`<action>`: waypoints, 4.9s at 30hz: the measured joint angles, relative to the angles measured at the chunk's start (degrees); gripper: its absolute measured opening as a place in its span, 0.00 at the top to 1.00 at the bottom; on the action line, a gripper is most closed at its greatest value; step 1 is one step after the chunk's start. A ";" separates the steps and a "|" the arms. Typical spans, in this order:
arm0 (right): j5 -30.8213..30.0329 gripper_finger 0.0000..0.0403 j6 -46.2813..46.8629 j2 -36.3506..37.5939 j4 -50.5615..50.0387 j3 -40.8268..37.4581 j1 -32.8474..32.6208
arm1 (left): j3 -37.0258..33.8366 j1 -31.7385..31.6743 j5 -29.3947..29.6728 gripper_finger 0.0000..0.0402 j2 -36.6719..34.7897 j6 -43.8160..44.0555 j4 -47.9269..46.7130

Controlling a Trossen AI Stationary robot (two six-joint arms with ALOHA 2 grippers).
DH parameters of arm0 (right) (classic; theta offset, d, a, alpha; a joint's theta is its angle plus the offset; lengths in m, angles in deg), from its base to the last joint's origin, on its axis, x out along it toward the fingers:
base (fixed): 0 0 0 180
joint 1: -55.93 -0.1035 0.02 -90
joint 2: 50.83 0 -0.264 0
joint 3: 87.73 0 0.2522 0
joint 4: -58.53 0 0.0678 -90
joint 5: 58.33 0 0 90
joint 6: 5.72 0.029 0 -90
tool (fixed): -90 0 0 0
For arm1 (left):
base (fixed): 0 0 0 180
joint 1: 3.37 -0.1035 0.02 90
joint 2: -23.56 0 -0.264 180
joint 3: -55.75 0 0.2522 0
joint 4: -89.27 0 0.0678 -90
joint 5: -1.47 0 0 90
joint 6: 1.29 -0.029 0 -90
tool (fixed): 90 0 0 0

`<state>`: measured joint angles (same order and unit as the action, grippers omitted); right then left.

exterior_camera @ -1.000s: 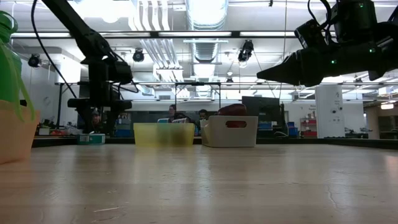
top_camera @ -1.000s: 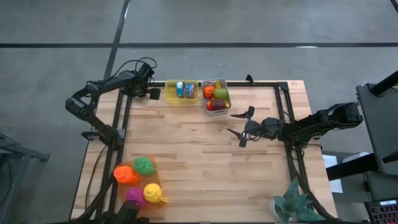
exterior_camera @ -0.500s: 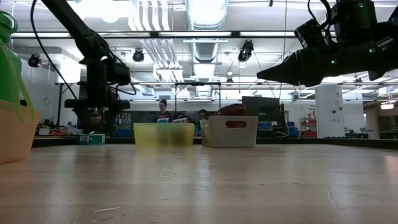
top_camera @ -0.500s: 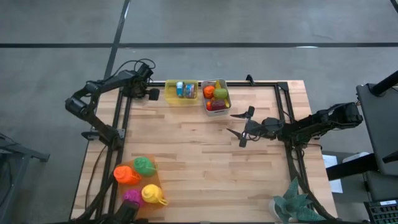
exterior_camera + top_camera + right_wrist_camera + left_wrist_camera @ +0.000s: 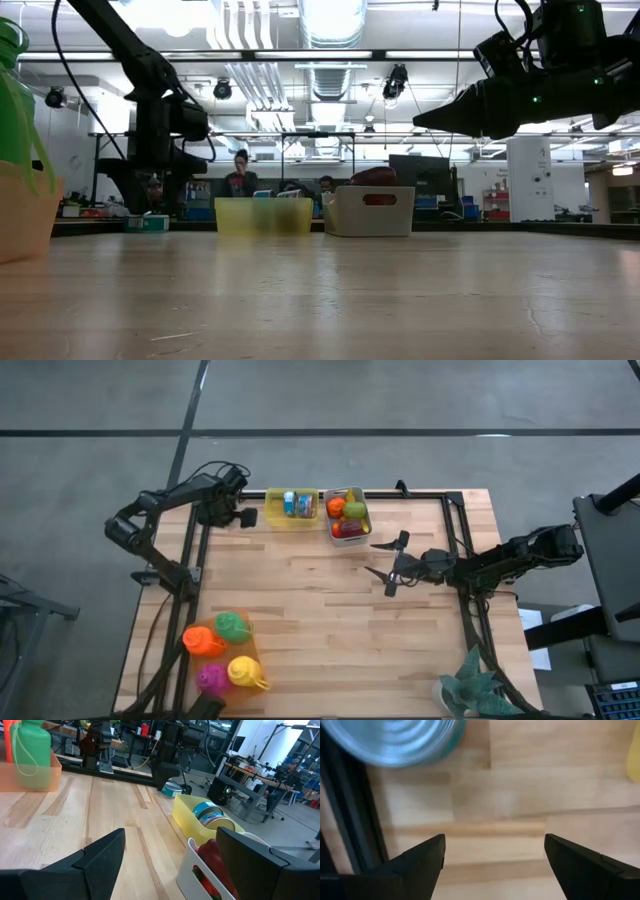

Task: Pick & Place Food Item
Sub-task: Put the blue tuna can into the yellow bin

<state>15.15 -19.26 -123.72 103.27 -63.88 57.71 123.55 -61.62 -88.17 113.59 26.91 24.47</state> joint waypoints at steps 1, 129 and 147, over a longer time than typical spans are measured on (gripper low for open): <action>0.00 0.24 0.00 0.00 0.00 0.00 0.00 | 0.00 0.65 0.04 0.14 -0.41 1.82 -0.77; 29.94 0.24 0.02 -0.02 0.00 0.01 -0.01 | -2.19 1.91 22.52 0.14 3.71 54.68 1.77; 29.94 0.24 0.02 -0.02 0.00 0.01 0.00 | -2.21 1.28 25.86 0.14 0.20 54.59 2.11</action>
<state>45.10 -19.24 -123.74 103.27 -63.88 57.71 121.35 -60.34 -62.31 113.79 81.51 26.58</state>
